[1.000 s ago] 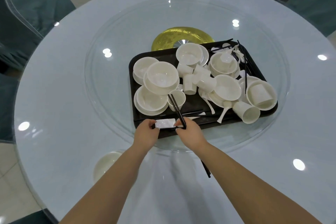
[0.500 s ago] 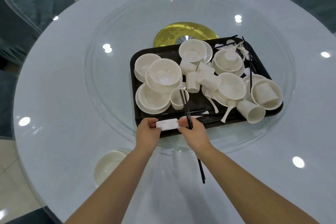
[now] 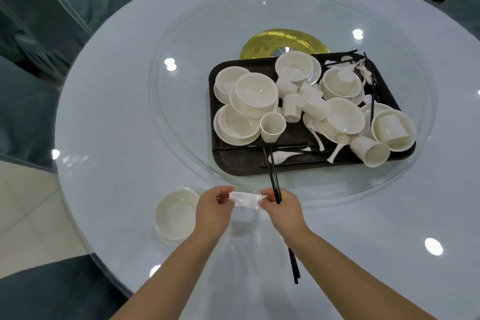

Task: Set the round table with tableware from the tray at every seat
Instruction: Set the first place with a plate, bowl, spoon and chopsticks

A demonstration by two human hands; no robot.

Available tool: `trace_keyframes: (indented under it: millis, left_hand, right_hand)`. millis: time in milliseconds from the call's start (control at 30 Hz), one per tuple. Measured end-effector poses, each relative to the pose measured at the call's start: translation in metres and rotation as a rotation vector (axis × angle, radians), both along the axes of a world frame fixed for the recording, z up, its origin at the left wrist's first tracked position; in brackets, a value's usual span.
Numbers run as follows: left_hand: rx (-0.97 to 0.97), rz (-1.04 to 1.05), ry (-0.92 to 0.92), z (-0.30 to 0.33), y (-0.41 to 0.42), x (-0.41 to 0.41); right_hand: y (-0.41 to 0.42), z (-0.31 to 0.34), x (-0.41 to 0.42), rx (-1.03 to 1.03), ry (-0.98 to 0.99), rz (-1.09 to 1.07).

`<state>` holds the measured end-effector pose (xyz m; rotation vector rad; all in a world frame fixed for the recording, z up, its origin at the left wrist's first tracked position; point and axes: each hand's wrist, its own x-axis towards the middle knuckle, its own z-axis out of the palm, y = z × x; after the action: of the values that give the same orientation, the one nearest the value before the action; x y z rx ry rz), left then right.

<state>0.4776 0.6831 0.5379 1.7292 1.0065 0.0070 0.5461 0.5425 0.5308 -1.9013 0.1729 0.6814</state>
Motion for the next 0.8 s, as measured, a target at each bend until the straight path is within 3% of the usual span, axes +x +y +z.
trace_keyframes:
  millis: [267,800]
  left_hand:
    - [0.049,-0.063,0.137,-0.017,-0.016,-0.053]
    - [-0.025,-0.142,0.121,-0.026,-0.022,-0.076]
  right_hand:
    - [-0.004,-0.027,-0.053,-0.108,0.08,0.054]
    - [-0.003,-0.031,-0.072,-0.13,0.108,0.125]
